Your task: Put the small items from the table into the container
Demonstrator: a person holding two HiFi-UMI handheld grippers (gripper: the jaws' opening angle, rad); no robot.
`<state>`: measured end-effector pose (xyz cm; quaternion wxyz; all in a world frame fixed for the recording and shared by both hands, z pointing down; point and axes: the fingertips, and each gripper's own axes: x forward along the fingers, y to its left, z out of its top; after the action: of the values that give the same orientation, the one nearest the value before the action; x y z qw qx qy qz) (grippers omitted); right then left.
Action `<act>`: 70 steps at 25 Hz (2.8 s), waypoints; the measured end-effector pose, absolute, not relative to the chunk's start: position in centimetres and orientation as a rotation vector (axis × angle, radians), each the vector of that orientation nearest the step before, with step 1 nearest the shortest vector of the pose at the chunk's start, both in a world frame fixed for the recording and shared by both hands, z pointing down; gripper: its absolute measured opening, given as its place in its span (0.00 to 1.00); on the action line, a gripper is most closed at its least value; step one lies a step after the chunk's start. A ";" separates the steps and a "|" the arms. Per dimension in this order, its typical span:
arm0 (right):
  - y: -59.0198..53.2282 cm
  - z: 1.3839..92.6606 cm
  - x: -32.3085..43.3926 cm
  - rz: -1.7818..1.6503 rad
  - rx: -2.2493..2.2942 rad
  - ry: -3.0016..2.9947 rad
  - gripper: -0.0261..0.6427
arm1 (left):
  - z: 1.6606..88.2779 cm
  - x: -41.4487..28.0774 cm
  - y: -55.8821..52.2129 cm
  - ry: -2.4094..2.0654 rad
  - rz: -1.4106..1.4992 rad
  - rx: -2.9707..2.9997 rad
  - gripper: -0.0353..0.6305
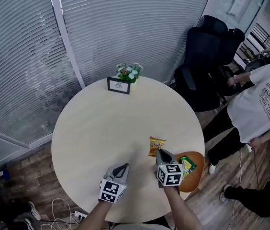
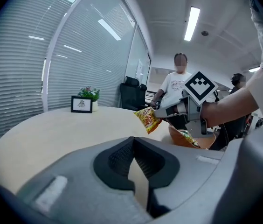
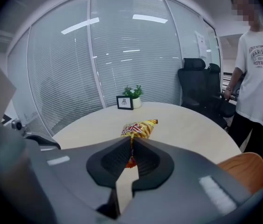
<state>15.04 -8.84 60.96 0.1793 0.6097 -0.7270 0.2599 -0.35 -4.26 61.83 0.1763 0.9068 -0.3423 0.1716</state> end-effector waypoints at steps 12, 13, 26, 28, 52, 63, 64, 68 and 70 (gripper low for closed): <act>1.5 59.9 29.7 0.859 2.065 -1.763 0.06 | 60.3 11.3 -0.5 -0.668 0.506 2.692 0.05; 2.5 60.4 30.4 0.884 2.067 -1.738 0.06 | 60.2 11.9 0.0 -0.653 0.510 2.697 0.05; 6.1 64.9 32.4 0.963 2.042 -1.569 0.10 | 60.6 12.8 1.5 -0.653 0.534 2.687 0.05; 5.8 63.8 32.6 0.903 2.083 -1.572 0.17 | 60.8 12.2 1.2 -0.672 0.533 2.677 0.05; -2.7 57.4 2.6 0.740 1.417 -2.344 0.04 | 57.1 -3.6 -1.2 -1.246 0.395 2.465 0.05; -2.4 54.6 2.1 0.604 1.218 -2.500 0.04 | 54.7 -6.7 -0.4 -1.558 0.354 2.289 0.05; -2.2 54.4 2.3 0.600 1.212 -2.515 0.04 | 54.5 -6.5 -0.1 -1.574 0.352 2.279 0.05; -1.6 53.8 3.8 0.595 1.191 -2.553 0.04 | 53.8 -4.8 0.6 -1.619 0.344 2.262 0.05; -1.2 53.7 4.6 0.598 1.187 -2.561 0.04 | 53.4 -3.9 0.9 -1.631 0.338 2.264 0.05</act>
<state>4.63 -1.16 53.71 0.1281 0.4079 -0.8803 0.2056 -3.87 0.94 53.38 0.1647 0.7944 -0.5725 0.1186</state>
